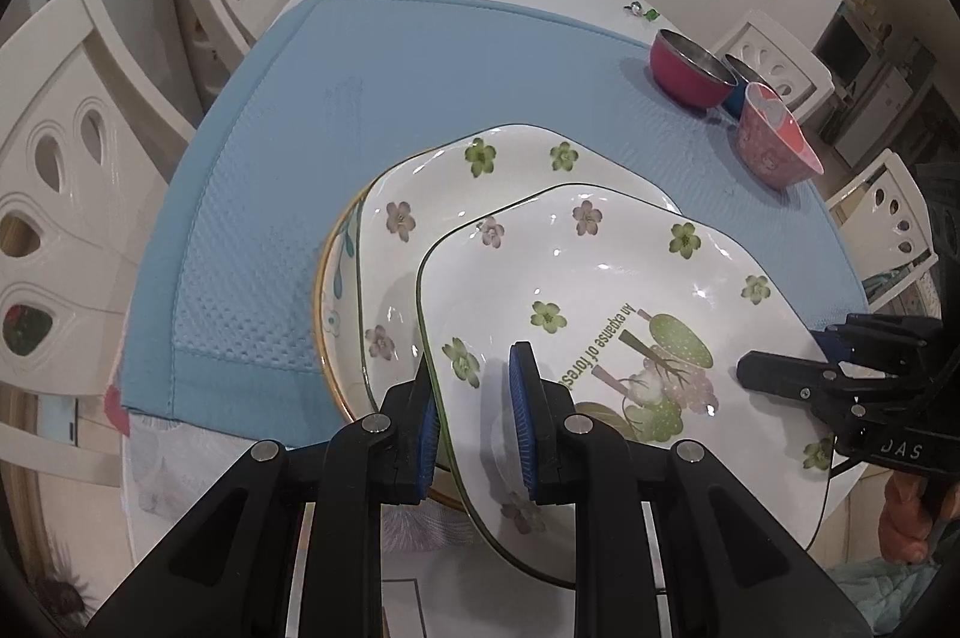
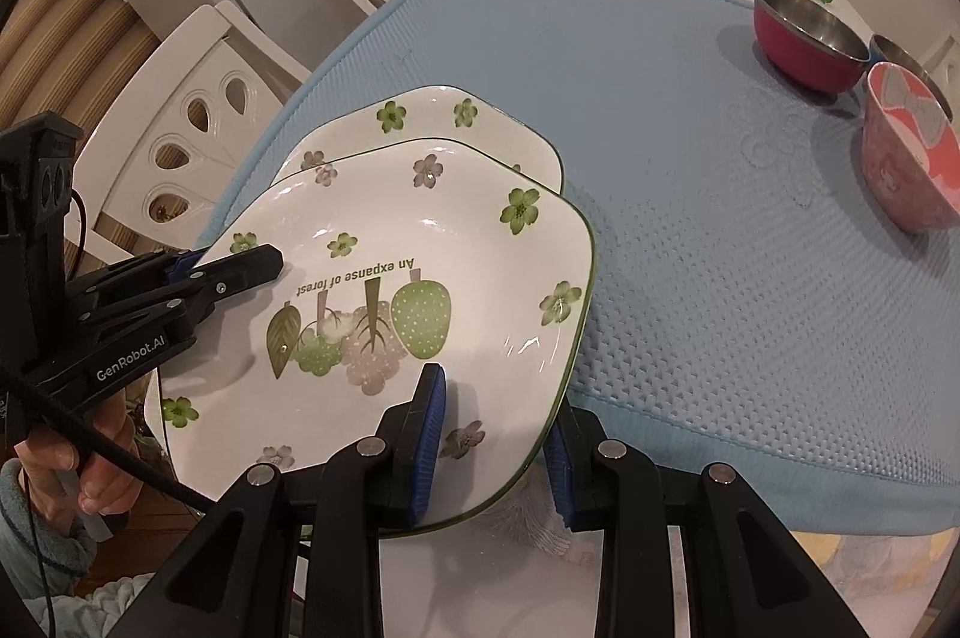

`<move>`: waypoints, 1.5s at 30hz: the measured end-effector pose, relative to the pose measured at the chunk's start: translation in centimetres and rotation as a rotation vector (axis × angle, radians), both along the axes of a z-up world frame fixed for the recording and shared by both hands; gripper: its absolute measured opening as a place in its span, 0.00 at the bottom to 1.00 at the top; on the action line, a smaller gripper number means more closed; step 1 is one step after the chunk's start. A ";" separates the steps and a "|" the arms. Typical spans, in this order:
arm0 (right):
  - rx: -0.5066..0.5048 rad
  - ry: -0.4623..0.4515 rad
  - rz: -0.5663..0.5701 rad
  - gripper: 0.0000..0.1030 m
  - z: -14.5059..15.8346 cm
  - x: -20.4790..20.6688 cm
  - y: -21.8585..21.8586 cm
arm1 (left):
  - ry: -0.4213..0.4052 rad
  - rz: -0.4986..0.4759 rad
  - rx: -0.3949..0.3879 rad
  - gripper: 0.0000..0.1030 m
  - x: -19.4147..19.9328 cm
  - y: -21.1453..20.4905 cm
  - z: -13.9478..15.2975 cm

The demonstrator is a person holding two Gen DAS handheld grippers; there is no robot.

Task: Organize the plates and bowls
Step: 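Lift the forest plate with both grippers and carry it over the plate stack, then lower the forest plate onto the plate stack and open both grippers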

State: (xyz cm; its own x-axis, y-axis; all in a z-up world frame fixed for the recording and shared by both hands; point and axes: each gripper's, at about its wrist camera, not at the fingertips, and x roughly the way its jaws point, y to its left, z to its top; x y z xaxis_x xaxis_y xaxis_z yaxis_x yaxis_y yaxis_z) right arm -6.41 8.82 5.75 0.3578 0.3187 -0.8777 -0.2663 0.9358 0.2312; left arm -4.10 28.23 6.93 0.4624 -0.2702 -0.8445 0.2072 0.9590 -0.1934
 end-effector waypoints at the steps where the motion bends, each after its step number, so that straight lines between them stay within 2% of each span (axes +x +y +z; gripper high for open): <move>1: -0.001 0.002 -0.001 0.29 0.0 0.0 0.0 | 0.002 0.005 -0.008 0.18 0.1 0.1 -0.1; 12: -0.005 0.047 -0.038 0.29 -0.7 1.4 0.9 | 0.028 0.049 -0.022 0.17 1.7 0.8 -0.8; 17: 0.037 0.079 -0.076 0.29 -0.9 2.3 0.4 | 0.030 0.055 0.008 0.19 2.4 0.7 -0.5; 22: 0.036 0.057 -0.079 0.29 -0.4 2.4 0.5 | 0.019 0.083 0.008 0.19 2.9 1.6 0.3; 24: 0.036 0.050 -0.076 0.29 -0.2 2.3 0.7 | 0.005 0.111 0.034 0.27 3.1 2.2 0.6; 30: 0.038 0.053 -0.093 0.29 -0.1 2.8 0.6 | -0.021 0.111 0.079 0.27 3.9 2.7 1.0; 37: 0.057 0.084 -0.155 0.29 -0.3 4.8 -0.6 | 0.002 0.106 0.079 0.27 4.3 2.7 0.3; 45: -0.027 0.143 -0.112 0.29 -1.3 7.3 2.1 | 0.011 0.131 0.064 0.29 4.5 4.0 0.1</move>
State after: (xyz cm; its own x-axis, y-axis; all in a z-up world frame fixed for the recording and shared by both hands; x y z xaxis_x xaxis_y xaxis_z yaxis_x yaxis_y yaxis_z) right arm 0.90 10.95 4.40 0.2609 0.2592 -0.9299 -0.1264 0.9642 0.2332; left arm 0.38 32.24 7.05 0.4811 -0.1534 -0.8631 0.0772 0.9882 -0.1325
